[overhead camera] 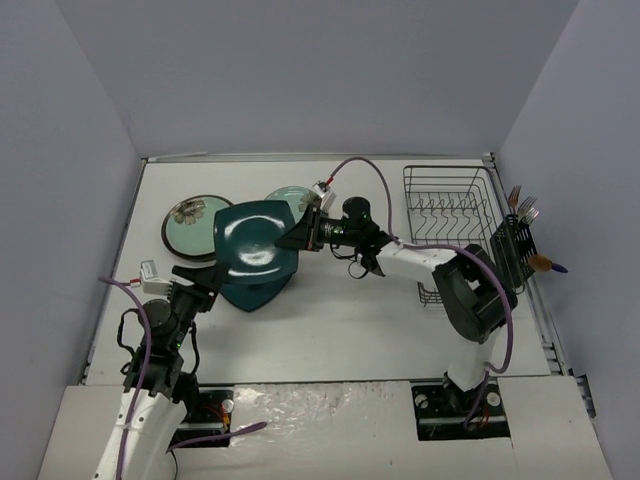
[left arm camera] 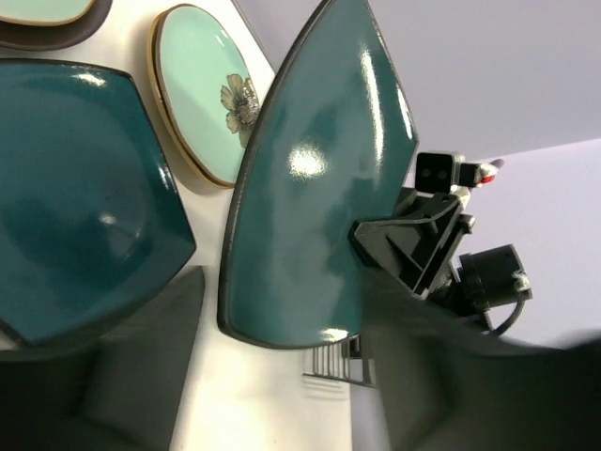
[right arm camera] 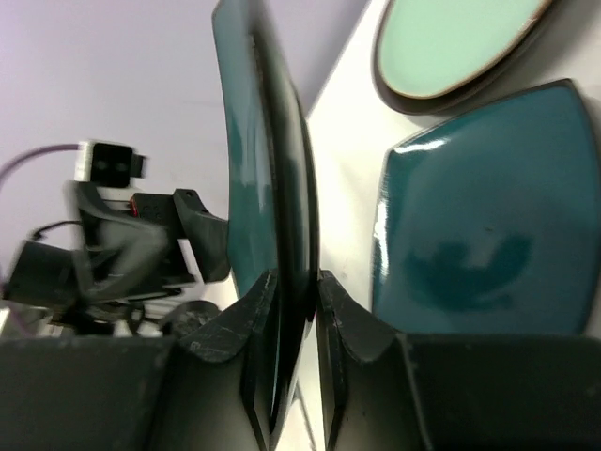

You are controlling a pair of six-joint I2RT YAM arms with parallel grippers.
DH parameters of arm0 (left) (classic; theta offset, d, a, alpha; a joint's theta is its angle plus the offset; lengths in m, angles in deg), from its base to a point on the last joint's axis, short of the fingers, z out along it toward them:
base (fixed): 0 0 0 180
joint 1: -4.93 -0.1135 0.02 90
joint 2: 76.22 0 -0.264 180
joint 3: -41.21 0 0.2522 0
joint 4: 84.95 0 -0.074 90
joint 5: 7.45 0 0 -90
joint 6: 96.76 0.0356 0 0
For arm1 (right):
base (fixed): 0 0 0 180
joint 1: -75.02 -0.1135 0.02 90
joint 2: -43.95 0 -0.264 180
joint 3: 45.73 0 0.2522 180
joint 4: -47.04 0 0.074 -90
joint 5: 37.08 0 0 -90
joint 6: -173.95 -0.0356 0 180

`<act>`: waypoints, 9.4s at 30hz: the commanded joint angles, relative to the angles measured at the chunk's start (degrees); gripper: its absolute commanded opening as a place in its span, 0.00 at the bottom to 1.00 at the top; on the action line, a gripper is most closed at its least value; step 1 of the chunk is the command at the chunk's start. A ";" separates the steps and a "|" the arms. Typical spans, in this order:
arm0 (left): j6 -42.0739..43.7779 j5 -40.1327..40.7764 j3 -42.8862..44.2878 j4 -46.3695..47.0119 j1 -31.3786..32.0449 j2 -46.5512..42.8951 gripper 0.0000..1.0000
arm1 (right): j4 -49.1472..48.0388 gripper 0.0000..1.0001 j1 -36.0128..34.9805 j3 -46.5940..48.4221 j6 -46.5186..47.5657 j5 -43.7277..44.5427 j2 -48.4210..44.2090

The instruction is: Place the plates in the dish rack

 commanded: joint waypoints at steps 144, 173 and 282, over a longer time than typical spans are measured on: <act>53.52 28.00 31.59 -36.03 5.86 18.48 0.97 | 74.10 0.68 45.84 45.39 59.04 51.84 0.87; 17.79 11.95 11.28 -9.37 4.94 25.06 0.97 | 9.90 1.00 16.27 -12.88 20.96 9.04 -39.77; -1.31 -22.50 -6.15 33.49 -2.77 9.53 0.00 | -40.84 0.34 2.49 -16.00 -4.24 -15.49 3.85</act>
